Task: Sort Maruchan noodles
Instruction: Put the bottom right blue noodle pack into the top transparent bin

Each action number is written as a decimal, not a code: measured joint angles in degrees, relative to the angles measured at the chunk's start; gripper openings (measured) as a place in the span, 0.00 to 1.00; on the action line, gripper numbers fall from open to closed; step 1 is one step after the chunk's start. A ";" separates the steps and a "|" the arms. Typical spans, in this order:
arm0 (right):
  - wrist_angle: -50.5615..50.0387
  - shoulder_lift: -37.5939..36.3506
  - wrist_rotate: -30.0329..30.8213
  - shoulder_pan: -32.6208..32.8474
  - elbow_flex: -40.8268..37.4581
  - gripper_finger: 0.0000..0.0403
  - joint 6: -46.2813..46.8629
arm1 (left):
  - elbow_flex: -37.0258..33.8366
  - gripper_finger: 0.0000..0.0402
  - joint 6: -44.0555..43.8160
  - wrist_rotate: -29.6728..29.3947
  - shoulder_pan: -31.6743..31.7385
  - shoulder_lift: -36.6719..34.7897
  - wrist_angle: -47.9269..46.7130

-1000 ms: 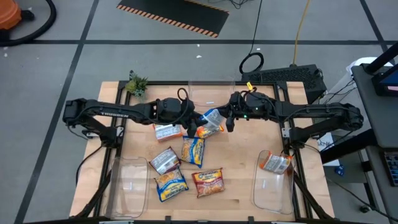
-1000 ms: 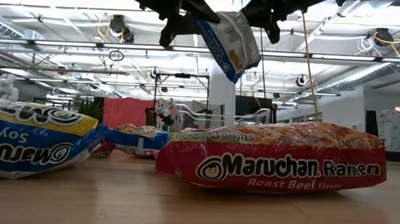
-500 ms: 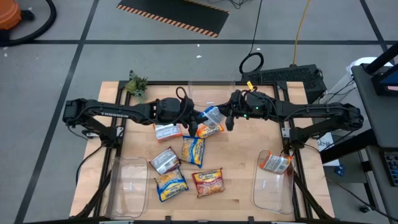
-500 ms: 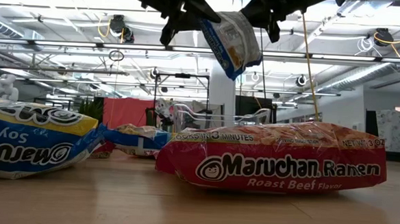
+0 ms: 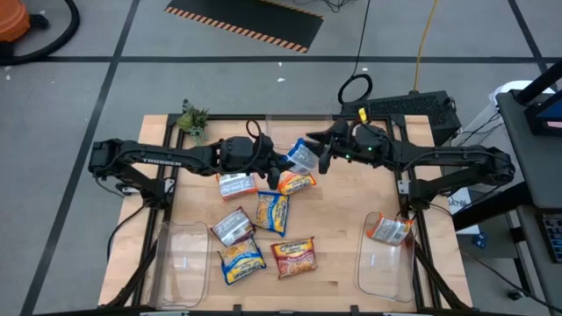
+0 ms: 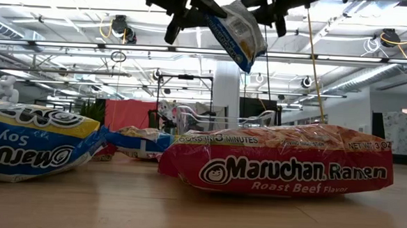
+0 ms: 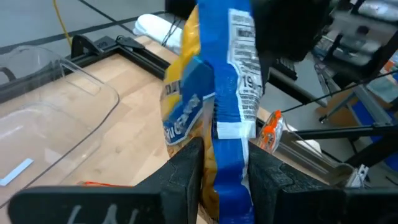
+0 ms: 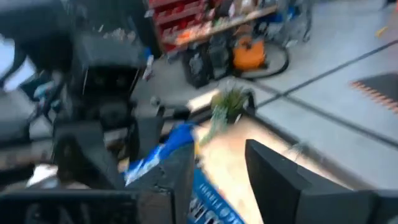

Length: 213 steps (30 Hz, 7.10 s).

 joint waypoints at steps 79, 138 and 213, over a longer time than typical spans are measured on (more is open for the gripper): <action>-22.53 31.61 -55.02 -5.72 0.00 0.62 17.90 | 0.04 0.24 -40.52 1.64 -17.44 -0.02 -29.95; 19.63 33.53 -53.32 -1.63 -17.78 0.15 40.31 | 0.02 0.24 -39.43 -1.04 -17.53 -0.02 -30.33; 11.02 13.31 -44.80 4.45 -17.75 0.00 35.54 | -0.01 0.86 16.83 23.72 -5.04 19.74 -0.44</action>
